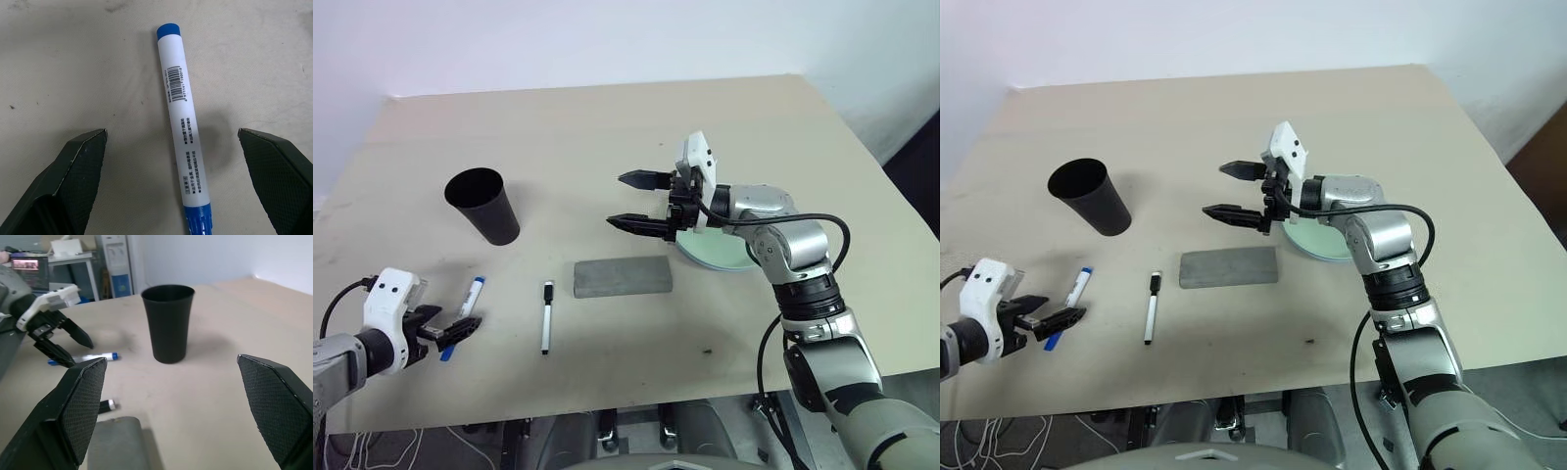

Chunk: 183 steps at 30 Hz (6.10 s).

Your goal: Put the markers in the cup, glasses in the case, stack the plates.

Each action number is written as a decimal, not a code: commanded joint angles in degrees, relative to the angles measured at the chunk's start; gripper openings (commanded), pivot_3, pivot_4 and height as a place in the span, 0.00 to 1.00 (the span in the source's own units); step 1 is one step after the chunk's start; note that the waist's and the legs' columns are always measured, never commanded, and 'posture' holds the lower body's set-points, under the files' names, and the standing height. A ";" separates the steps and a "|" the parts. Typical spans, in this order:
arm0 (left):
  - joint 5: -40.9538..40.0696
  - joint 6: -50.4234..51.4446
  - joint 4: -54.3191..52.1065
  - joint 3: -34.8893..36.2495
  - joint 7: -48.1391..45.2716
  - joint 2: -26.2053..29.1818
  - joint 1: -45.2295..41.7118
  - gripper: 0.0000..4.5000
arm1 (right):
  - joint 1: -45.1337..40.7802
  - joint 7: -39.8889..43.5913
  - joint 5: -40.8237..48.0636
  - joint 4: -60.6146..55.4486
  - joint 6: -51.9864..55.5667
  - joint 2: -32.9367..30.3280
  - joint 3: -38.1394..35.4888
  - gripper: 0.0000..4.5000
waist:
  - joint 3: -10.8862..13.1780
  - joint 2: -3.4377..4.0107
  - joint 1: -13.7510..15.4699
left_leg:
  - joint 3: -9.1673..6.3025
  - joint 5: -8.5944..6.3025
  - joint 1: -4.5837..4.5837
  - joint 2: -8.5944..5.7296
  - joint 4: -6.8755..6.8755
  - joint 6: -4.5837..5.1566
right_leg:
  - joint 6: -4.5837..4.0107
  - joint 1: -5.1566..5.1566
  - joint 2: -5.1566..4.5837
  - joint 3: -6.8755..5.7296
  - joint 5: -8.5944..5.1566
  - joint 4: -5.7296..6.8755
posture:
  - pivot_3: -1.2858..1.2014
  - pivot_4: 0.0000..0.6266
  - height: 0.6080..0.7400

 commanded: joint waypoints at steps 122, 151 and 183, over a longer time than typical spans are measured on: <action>-1.43 -51.09 40.89 -5.60 -10.19 -15.98 -47.86 1.00 | 6.74 -6.84 4.69 -12.25 -0.66 -5.24 -3.81 1.00 | 0.04 -0.28 1.64 | 0.06 0.25 -0.12 0.64 0.80 0.39 | 0.05 0.68 -0.37 -2.06 0.91 -0.62 | 0.52 0.24 1.00; -40.58 0.05 -14.90 3.81 23.58 -1.14 -5.82 1.00 | 1.54 -2.17 1.81 -0.32 -6.35 -1.61 -2.15 1.00 | 0.14 -0.10 1.68 | 0.11 0.72 -0.03 0.64 -0.20 -0.45 | -0.30 0.43 -0.28 -2.04 0.70 -1.03 | 0.52 0.24 1.00; -40.49 15.47 -5.16 -21.38 53.24 0.42 -19.42 0.62 | 4.83 -4.50 1.09 -3.55 -5.16 -1.73 -2.64 1.00 | 0.13 -0.05 1.58 | 0.09 0.69 0.05 0.67 -0.31 -0.41 | -0.51 0.42 -0.27 -2.04 0.77 -0.97 | 0.52 0.24 1.00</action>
